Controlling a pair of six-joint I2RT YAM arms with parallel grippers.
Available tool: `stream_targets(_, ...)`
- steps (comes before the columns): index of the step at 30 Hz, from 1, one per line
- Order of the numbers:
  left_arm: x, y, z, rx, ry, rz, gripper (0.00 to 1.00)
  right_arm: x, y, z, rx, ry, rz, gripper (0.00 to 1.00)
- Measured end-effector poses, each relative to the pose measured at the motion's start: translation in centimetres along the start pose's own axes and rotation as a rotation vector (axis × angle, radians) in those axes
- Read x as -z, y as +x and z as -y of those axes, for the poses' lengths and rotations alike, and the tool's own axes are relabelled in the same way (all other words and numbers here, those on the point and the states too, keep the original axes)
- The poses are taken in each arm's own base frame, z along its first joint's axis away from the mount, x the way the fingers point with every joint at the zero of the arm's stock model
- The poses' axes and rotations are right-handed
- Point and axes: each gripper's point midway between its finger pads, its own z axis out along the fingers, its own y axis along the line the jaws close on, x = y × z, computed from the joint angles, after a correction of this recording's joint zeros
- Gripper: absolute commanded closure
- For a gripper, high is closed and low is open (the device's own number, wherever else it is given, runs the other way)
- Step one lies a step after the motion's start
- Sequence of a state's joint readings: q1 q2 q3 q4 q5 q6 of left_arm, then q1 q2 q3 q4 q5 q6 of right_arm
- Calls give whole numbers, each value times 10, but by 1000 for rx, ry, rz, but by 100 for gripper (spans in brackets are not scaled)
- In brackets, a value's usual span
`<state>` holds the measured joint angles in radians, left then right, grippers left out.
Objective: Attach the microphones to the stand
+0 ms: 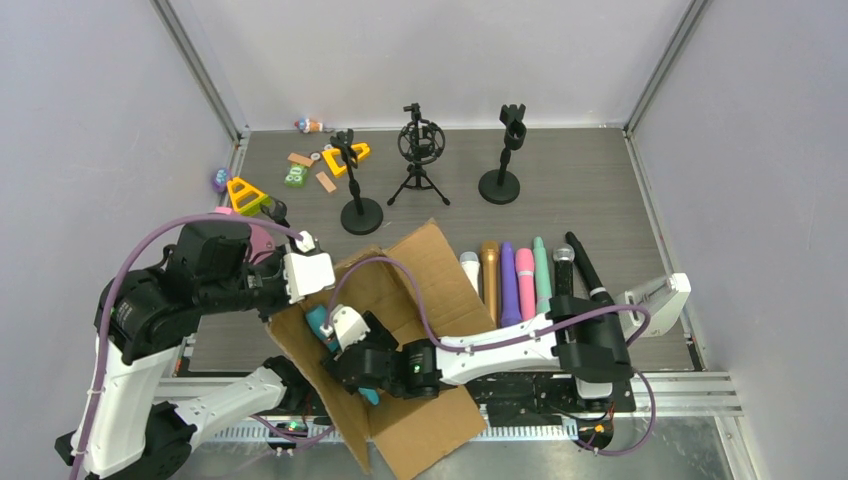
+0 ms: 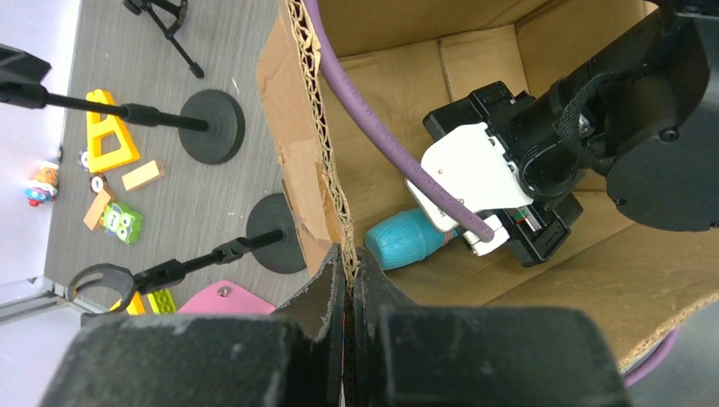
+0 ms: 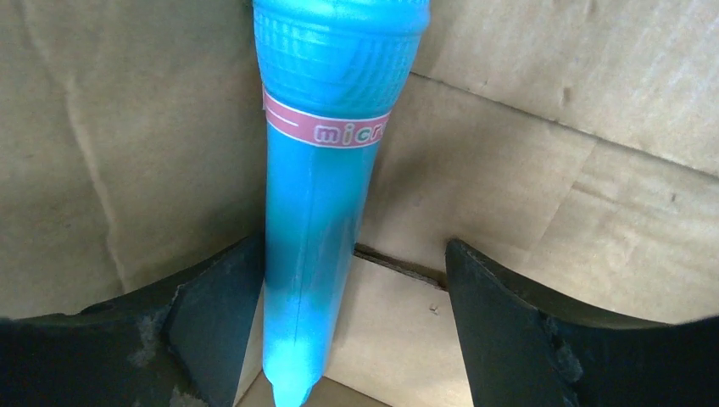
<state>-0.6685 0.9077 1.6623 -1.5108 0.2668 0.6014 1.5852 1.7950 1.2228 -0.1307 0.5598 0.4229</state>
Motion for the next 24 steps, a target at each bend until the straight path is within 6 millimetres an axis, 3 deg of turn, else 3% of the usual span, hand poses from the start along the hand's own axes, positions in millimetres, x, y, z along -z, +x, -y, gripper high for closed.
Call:
stream_targets(9, 1, 8, 1, 13, -1, -42, 100, -21, 6, -2, -16, 79, -21, 45)
stream_targets(18, 2, 1, 0, 21, 7, -24, 100, -19, 6, 11, -52, 165, -18, 57)
stream_targets(24, 2, -1, 1, 20, 14, -17, 100, -17, 6, 12, -56, 176, -23, 92)
